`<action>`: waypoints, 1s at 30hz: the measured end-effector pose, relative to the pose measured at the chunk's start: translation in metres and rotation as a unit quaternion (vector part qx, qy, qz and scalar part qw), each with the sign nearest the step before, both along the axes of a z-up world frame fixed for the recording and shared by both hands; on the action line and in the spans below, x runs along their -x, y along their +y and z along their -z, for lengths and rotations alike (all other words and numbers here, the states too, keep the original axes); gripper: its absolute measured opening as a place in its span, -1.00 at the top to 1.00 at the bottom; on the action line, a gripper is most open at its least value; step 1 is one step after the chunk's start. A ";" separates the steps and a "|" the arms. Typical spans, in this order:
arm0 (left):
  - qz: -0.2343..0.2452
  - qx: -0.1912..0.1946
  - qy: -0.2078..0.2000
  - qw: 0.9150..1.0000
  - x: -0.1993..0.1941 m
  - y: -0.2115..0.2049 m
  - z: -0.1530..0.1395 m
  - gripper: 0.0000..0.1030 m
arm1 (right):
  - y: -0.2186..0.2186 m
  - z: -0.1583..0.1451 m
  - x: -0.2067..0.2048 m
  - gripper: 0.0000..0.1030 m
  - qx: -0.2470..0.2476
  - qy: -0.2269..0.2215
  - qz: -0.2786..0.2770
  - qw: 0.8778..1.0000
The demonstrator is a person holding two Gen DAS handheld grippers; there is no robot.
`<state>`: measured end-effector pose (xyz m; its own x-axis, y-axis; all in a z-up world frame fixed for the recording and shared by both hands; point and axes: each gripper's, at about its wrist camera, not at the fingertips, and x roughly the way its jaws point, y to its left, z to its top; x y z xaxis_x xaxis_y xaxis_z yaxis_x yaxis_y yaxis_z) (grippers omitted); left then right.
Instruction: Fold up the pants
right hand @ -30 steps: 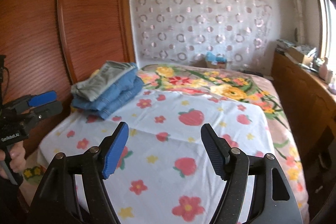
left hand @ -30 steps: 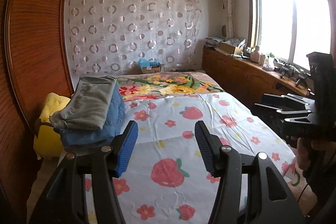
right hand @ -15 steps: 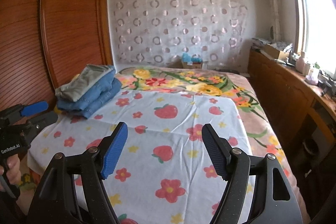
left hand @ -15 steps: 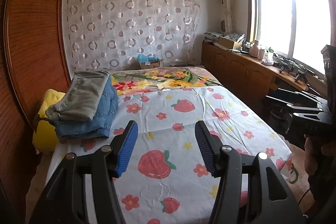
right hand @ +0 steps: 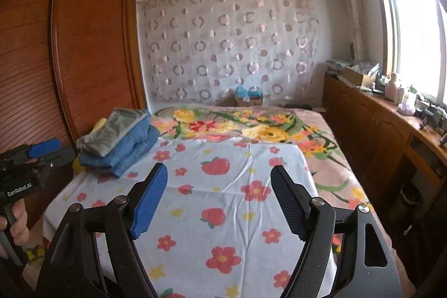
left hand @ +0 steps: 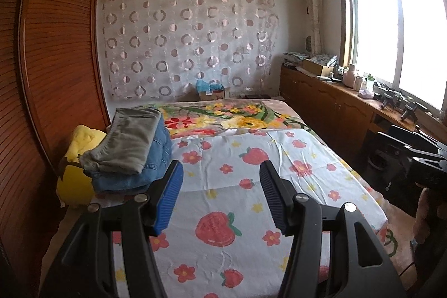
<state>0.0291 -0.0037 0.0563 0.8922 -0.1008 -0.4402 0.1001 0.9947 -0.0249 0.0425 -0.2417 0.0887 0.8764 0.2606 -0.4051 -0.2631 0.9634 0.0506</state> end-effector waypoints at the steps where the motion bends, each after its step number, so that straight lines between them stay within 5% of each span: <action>1: -0.002 -0.001 -0.002 1.000 0.001 0.001 -0.001 -0.10 | -0.001 -0.002 0.002 -0.55 0.000 -0.004 0.002 1.000; 30: -0.009 -0.007 -0.012 1.000 0.010 0.007 -0.009 -0.11 | 0.002 -0.006 0.007 -0.56 -0.003 -0.015 0.007 1.000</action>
<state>0.0190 0.0035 0.0652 0.9040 -0.0782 -0.4204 0.0825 0.9966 -0.0081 0.0351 -0.2402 0.0949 0.8919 0.2500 -0.3768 -0.2507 0.9669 0.0482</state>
